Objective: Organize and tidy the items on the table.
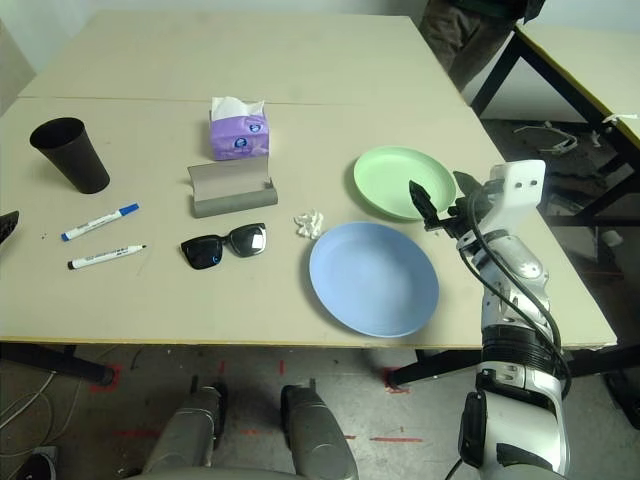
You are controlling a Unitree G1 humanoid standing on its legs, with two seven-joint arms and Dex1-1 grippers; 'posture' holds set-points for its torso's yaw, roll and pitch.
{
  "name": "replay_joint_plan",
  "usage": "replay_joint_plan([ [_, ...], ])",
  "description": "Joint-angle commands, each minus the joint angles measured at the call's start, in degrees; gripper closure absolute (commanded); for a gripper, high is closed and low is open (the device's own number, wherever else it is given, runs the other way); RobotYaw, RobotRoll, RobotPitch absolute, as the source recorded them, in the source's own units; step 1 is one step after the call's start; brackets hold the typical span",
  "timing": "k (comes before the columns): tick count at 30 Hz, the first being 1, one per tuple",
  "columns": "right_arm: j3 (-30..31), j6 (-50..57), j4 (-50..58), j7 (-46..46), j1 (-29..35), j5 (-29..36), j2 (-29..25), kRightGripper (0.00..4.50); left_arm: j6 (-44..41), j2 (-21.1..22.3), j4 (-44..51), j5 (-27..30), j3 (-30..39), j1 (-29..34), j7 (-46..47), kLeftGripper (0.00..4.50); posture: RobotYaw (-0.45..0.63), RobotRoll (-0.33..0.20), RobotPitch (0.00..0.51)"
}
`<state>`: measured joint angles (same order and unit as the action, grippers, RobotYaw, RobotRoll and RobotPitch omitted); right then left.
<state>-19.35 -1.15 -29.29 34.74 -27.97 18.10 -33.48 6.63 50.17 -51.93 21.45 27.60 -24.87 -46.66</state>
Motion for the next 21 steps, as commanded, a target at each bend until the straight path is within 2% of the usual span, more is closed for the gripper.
replay_joint_plan([
  [1, 0.14, 0.83, 1.0, -0.34, 0.49, 0.37, 0.57, 0.0, -0.32, 0.78, -0.58, -0.81, -0.53, -0.29, -0.25, 0.04, -0.14, 0.0, 0.194],
  [13, -0.2, -0.4, -2.84, 0.33, -1.48, -0.25, -0.23, 0.0, -1.07, 0.84, 1.98, -0.08, 0.34, 1.74, -0.08, 0.04, -0.14, 0.0, 0.19],
  [21, -0.18, -0.24, -2.64, -0.03, -1.6, -0.64, -2.39, 0.0, -4.99, -2.64, 7.84, 2.01, 0.66, 2.54, 2.01, 0.04, -0.16, 0.0, 0.184],
])
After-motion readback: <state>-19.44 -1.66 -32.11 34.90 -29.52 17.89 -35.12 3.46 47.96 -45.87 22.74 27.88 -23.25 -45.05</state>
